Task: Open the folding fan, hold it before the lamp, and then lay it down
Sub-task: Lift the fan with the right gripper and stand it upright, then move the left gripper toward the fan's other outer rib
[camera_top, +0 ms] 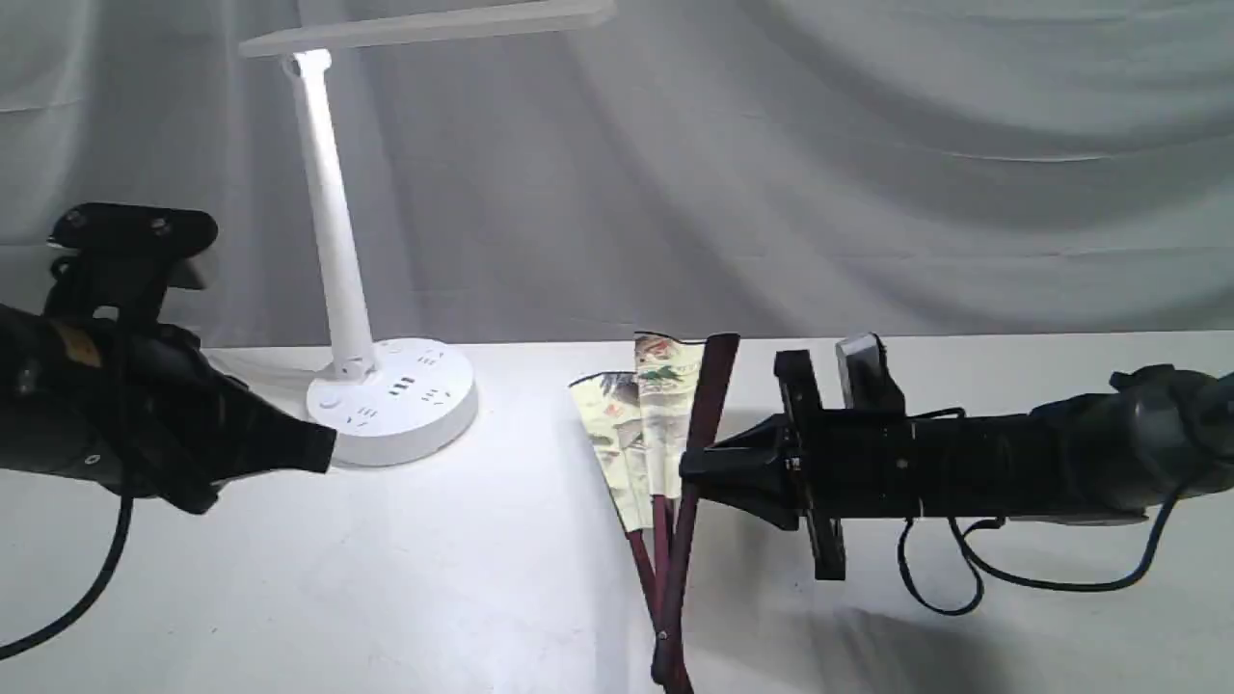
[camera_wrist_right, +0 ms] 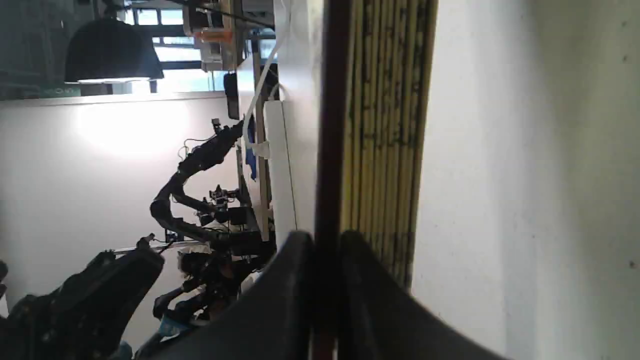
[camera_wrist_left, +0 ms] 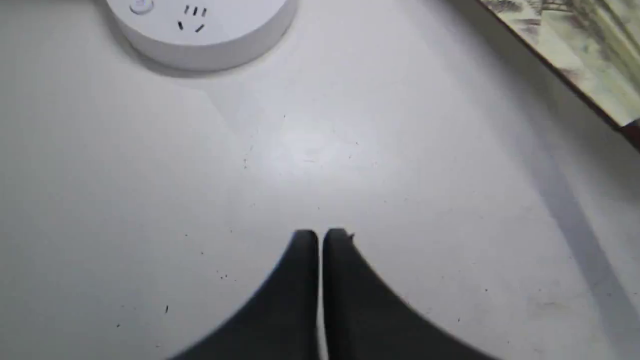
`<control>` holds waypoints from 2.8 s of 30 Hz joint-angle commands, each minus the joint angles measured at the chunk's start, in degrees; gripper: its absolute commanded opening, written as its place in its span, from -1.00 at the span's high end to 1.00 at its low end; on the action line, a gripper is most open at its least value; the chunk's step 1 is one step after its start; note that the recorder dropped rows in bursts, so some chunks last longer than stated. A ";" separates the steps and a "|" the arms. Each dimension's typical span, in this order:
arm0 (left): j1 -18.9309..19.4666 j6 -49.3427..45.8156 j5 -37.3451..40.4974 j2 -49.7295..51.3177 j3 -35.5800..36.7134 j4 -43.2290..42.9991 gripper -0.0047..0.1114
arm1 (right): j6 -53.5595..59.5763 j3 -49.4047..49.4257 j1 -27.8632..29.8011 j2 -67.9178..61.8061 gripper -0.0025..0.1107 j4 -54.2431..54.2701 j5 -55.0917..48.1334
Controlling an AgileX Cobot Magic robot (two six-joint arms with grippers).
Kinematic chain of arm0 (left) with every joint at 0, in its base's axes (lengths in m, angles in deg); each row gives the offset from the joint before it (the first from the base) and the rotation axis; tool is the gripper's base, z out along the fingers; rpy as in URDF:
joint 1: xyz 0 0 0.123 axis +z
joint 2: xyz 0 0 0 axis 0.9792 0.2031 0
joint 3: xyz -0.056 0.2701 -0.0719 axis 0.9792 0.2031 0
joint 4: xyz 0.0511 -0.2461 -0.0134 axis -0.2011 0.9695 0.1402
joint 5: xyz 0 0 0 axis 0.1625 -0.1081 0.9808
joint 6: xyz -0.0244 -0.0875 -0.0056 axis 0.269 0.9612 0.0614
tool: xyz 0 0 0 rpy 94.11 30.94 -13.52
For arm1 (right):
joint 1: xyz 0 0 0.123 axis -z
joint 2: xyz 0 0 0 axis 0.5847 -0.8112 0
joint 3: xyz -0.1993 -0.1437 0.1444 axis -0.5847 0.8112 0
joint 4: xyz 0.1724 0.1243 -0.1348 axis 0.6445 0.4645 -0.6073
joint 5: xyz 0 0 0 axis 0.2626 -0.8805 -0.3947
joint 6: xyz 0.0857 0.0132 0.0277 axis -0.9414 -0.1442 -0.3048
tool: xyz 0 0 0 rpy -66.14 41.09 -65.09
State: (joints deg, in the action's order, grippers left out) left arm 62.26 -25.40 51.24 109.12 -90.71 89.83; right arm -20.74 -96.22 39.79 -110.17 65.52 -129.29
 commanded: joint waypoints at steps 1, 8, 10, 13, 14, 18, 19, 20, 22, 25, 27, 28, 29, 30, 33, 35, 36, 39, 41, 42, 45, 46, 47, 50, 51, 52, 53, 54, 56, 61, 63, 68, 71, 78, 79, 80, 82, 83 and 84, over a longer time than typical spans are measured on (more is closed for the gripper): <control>-0.22 0.10 -0.61 1.83 -0.19 0.59 0.92 | 2.30 3.88 1.62 4.15 0.96 -0.27 -1.42; -0.22 -0.11 -0.79 2.83 -0.19 0.59 0.92 | 7.14 16.06 8.22 11.25 0.96 -1.29 -1.42; -0.22 -0.11 -0.79 2.83 -0.19 0.59 0.92 | 8.15 18.70 10.21 12.82 0.96 -2.64 -1.42; -0.22 -0.11 -0.79 2.83 -0.19 0.59 0.92 | 8.38 21.90 12.89 15.51 0.96 -5.32 -1.42; -0.22 -0.11 -0.79 2.83 -0.19 0.59 0.92 | 8.38 23.10 13.78 16.43 0.96 -6.43 -1.42; -0.22 -0.11 -0.79 2.83 -0.19 0.59 0.92 | 8.83 26.32 15.53 20.01 0.96 -7.59 -1.42; -0.22 -0.11 -0.79 2.83 -0.19 0.59 0.92 | 8.83 26.92 15.99 20.56 0.96 -7.65 -1.42; -0.22 -0.11 -0.79 2.83 -0.19 0.59 0.92 | 9.12 27.63 16.00 21.66 0.96 -7.65 -1.42; -0.22 -0.11 -0.10 2.83 -0.19 0.59 0.92 | 9.93 28.83 16.11 23.29 0.96 -7.65 -1.42; -0.22 -0.11 1.98 2.83 -0.19 0.59 0.92 | 10.09 29.87 16.11 25.08 0.96 -7.65 -1.42; -0.22 -0.11 2.85 2.83 -0.19 0.59 0.92 | 10.30 30.45 16.11 25.75 0.96 -7.65 -1.42; -0.22 -0.11 3.34 2.83 -0.19 0.59 0.92 | 10.31 30.57 16.11 25.91 0.96 -7.75 -1.42; -0.22 -0.11 3.34 2.83 -0.19 0.59 0.92 | 10.56 30.70 16.11 25.91 0.96 -7.75 -1.42; -0.22 -0.24 3.21 2.83 -0.19 0.59 0.92 | 10.82 30.70 16.11 25.91 0.96 -8.07 -1.42; -0.22 -2.64 1.29 2.83 -0.19 0.59 0.92 | 11.30 30.70 16.11 25.91 0.96 -8.33 -1.42; -0.22 -2.34 -1.49 3.29 -0.06 1.17 0.92 | 11.30 30.70 16.11 25.91 0.96 -7.56 -1.42; -0.22 -2.31 -3.17 3.55 0.62 3.48 0.92 | 11.30 30.70 16.11 25.91 0.96 -7.41 -1.42; -0.90 -6.52 -8.67 4.75 2.30 8.25 0.92 | 11.30 30.70 16.11 25.91 0.96 -7.29 -1.42; -2.10 -10.98 -11.39 5.79 2.65 8.13 0.92 | 11.42 30.70 16.11 25.91 0.96 -7.00 -1.42; -2.71 -12.22 -12.23 6.28 2.65 8.13 0.92 | 11.68 30.70 16.11 25.91 0.96 -6.73 -1.42; -5.41 -13.16 -16.73 8.37 2.65 8.25 0.92 | 12.84 30.70 16.11 25.91 0.96 -6.22 -1.42; -6.19 -13.16 -18.40 8.97 2.65 8.25 0.92 | 12.97 30.70 16.11 25.91 0.96 -6.22 -1.42; -7.11 -13.16 -19.69 9.66 2.65 8.25 0.92 | 12.97 30.70 16.11 25.91 0.96 -6.22 -1.42; -9.64 -13.16 -24.97 12.13 2.65 8.25 0.92 | 12.97 30.70 16.11 25.91 0.96 -6.22 -1.42; -10.21 -13.16 -26.49 12.90 2.65 8.25 0.92 | 12.97 30.70 16.11 25.91 0.96 -6.22 -1.42; -10.93 -13.16 -28.20 13.60 2.65 8.25 0.92 | 12.97 30.70 16.11 25.91 0.96 -6.22 -1.42; -11.52 -13.04 -29.05 14.22 2.65 8.25 0.92 | 13.09 30.70 16.11 25.91 0.96 -6.22 -1.42; -12.05 -13.04 -30.21 14.71 2.65 8.25 0.92 | 13.48 30.70 16.11 25.91 0.96 -6.07 -1.42; -12.99 -13.04 -32.35 15.34 2.95 8.25 0.92 | 13.97 30.70 16.11 25.91 0.96 -5.94 -1.42; -14.80 -10.66 -43.21 15.31 6.32 8.14 0.92 | 14.07 30.70 16.11 25.91 0.96 -5.51 -1.42; -14.93 -7.11 -47.62 15.31 8.02 7.50 0.92 | 14.18 30.70 16.11 25.91 0.96 -5.52 -1.42; -14.93 5.84 -58.44 15.31 13.22 -4.52 0.92 | 14.33 30.70 16.00 25.91 0.96 -5.52 -1.42; -14.93 17.90 -63.93 15.31 14.92 -17.29 0.92 | 14.33 30.70 16.00 25.91 0.96 -5.52 -1.42; -14.93 36.75 -66.19 15.53 14.94 -24.44 0.91 | 14.33 30.70 15.99 25.91 0.96 -5.86 -1.42; -14.93 38.50 -65.78 15.80 14.94 -23.53 0.89 | 14.33 30.70 15.99 25.91 0.96 -5.86 -1.42; -14.93 40.37 -65.78 16.01 14.94 -23.05 0.87 | 14.33 30.70 15.99 25.91 0.96 -5.86 -1.42; -14.93 44.96 -66.00 17.34 14.94 -23.30 0.76 | 14.33 30.70 15.99 25.91 0.96 -5.86 -1.42; -14.93 46.78 -66.16 18.15 14.94 -23.58 0.68 | 14.33 30.70 15.99 25.91 0.96 -5.86 -1.42; -14.93 48.74 -67.03 19.13 14.94 -24.07 0.60 | 14.33 30.70 15.99 25.91 0.96 -5.86 -1.42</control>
State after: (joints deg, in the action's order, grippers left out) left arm 47.50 19.28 -14.53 127.04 -76.14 65.89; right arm -7.35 -65.64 55.69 -84.93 58.86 -129.72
